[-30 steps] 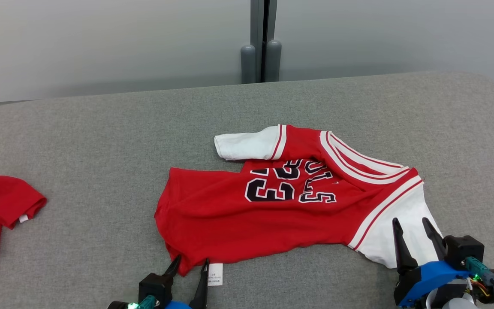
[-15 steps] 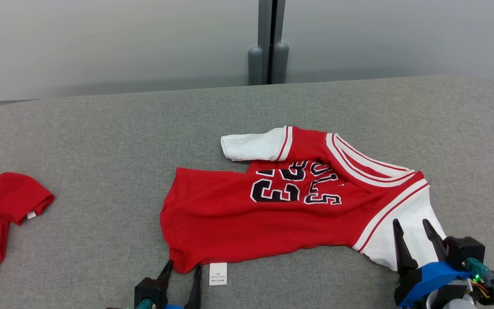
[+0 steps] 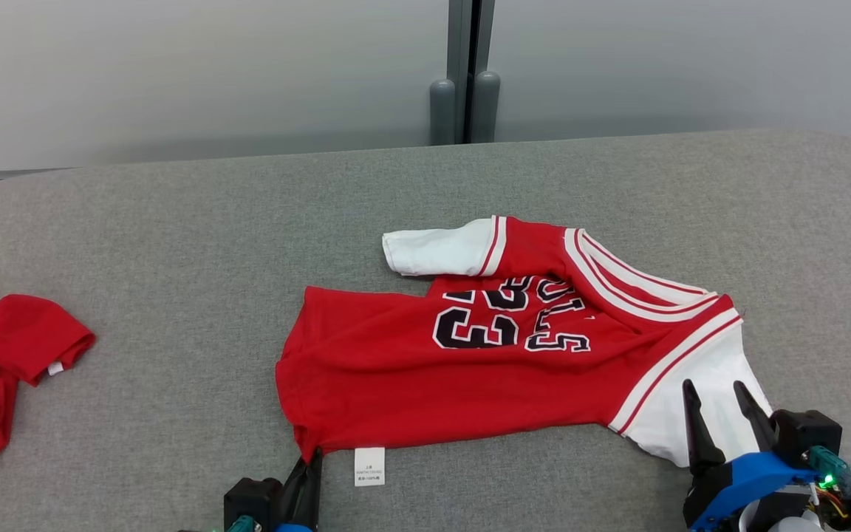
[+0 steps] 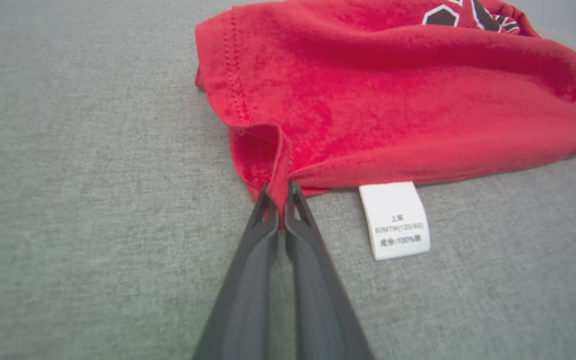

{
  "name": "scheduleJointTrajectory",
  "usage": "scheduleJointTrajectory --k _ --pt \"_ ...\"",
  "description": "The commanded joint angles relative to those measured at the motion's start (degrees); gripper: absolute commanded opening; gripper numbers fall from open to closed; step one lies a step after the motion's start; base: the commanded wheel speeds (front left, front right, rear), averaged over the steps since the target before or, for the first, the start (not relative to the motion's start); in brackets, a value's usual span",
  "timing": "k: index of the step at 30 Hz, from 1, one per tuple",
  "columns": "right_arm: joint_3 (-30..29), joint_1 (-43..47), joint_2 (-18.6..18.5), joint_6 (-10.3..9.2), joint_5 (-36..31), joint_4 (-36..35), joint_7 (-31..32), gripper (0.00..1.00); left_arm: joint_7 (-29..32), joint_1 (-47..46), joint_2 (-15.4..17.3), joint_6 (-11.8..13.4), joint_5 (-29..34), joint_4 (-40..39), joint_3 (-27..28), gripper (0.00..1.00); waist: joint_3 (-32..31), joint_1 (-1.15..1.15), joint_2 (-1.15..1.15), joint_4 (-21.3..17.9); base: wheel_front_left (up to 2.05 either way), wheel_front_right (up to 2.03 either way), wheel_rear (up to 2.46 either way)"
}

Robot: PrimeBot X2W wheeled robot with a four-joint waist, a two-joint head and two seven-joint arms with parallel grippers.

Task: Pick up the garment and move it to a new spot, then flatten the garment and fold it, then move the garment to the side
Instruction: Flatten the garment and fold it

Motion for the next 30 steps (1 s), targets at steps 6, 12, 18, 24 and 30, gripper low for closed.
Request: scheduleJointTrajectory --k 6,12,18,24,30 --pt "-3.7 0.0 -0.1 0.01 -0.9 2.0 -0.2 1.00 0.0 0.2 0.0 0.5 0.1 -1.2 0.3 0.00 0.2 0.00 0.00 0.1 0.00 0.00 0.00" --pt "-9.3 -0.5 -0.1 0.01 -3.1 5.5 -0.2 1.00 0.0 0.4 0.0 0.0 0.3 -1.5 0.1 0.00 0.6 0.00 0.00 0.6 0.00 0.00 0.00" --pt "-14.4 -1.5 -0.1 0.01 -6.7 9.0 -0.2 1.00 0.0 0.3 0.0 -0.3 0.4 -1.3 0.1 0.00 0.9 0.00 0.00 0.8 0.00 0.00 0.00" --pt "-15.8 -2.2 0.0 0.01 -8.1 14.9 0.1 0.96 0.0 0.2 0.0 -0.4 0.2 -1.6 0.2 0.00 1.0 0.00 0.00 1.2 0.00 0.00 0.00" --pt "-8.9 -4.5 0.3 0.06 -1.0 14.7 0.1 0.00 0.0 0.1 0.0 -0.5 -0.3 -3.8 1.4 0.00 0.7 0.00 0.00 0.9 0.00 0.00 0.00"
